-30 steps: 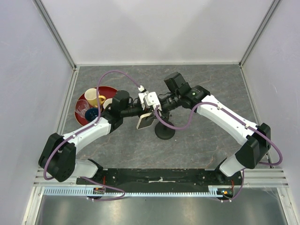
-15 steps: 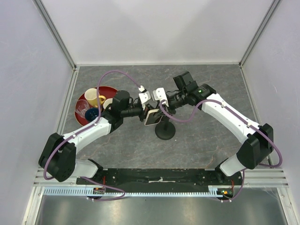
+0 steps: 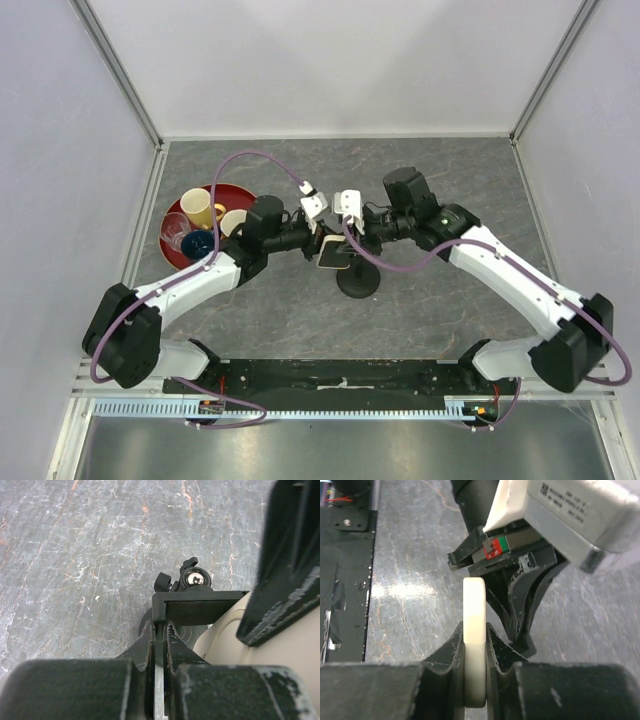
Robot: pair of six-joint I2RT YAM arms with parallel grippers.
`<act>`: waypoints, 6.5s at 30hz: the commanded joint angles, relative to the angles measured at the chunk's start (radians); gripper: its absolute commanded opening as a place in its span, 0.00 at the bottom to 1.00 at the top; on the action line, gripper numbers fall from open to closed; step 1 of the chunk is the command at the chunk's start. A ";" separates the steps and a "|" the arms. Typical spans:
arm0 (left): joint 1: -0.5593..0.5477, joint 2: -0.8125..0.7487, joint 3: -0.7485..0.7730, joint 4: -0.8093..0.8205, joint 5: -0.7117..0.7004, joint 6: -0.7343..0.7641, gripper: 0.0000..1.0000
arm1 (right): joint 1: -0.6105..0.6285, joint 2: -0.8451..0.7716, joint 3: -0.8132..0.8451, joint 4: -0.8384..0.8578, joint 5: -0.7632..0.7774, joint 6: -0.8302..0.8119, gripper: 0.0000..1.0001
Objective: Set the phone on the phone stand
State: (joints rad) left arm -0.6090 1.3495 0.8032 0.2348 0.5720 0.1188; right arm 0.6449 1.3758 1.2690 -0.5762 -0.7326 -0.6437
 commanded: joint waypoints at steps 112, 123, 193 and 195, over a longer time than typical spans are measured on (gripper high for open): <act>0.094 0.336 0.369 -0.135 0.692 0.245 0.45 | 0.122 -0.244 0.018 -0.172 0.779 0.630 0.81; 0.091 0.398 0.404 -0.158 0.712 0.254 0.45 | 0.111 -0.221 -0.005 -0.149 0.756 0.631 0.80; -0.023 0.312 0.281 -0.206 -0.001 0.035 0.02 | 0.079 -0.167 -0.126 -0.013 0.883 0.857 0.00; -0.012 0.275 0.283 -0.229 0.003 0.019 0.06 | 0.079 -0.179 -0.120 -0.011 0.865 0.842 0.00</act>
State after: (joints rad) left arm -0.6296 1.7145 1.0897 0.0032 0.6189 0.1772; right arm 0.7181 1.2037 1.1545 -0.5678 0.1558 0.1967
